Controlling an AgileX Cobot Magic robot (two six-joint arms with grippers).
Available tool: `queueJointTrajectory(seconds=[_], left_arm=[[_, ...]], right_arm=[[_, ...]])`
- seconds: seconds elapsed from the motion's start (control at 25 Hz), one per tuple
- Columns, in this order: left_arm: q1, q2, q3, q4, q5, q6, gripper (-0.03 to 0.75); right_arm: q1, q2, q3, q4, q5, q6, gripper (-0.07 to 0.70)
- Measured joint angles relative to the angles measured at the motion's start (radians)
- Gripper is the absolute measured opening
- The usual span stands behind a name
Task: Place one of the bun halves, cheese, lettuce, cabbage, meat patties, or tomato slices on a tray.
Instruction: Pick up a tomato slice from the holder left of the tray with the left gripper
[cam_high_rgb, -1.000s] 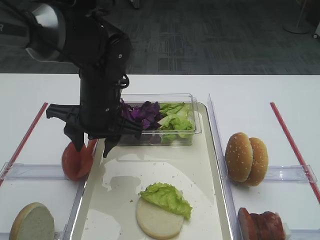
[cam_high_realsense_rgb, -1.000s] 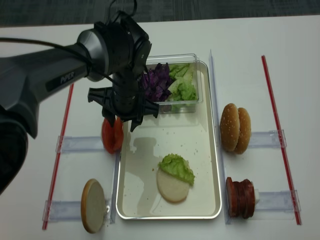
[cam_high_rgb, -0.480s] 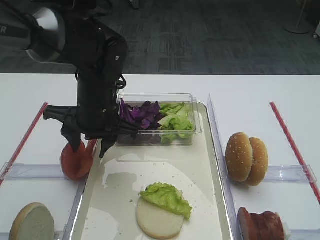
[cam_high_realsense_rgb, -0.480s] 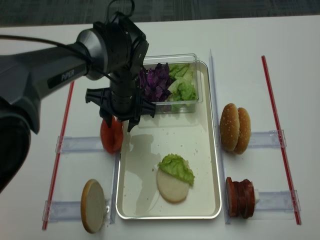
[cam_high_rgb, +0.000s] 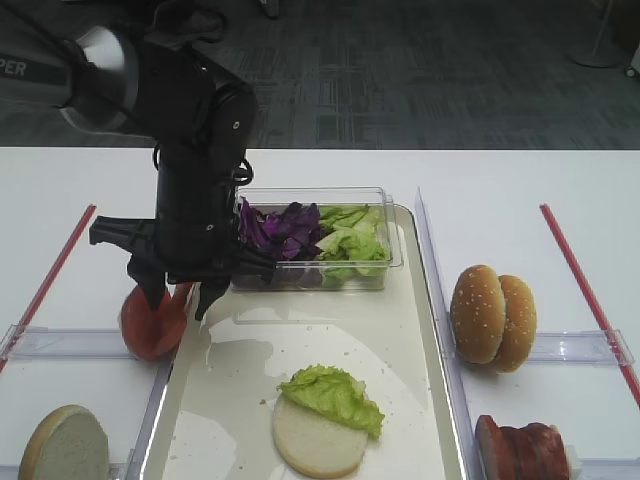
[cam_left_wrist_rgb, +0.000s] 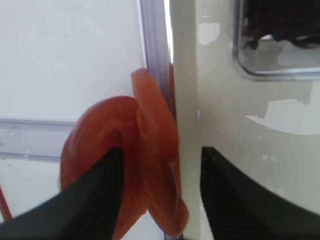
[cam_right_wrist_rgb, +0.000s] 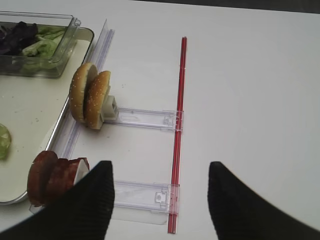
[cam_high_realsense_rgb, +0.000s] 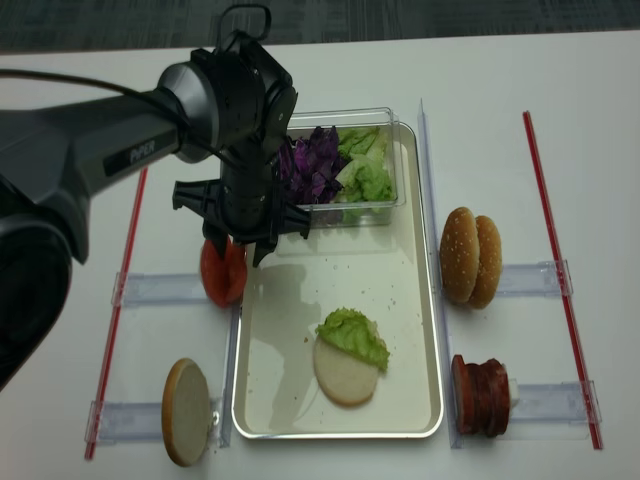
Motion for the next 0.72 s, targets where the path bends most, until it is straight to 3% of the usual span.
queueJointTrajectory(seconds=[0.72], left_arm=[[0.003,0.004,0.000,0.008,-0.001,0.045,0.032]], right_arm=[[0.000,0.000,0.000,0.000,0.000,0.000,0.445]])
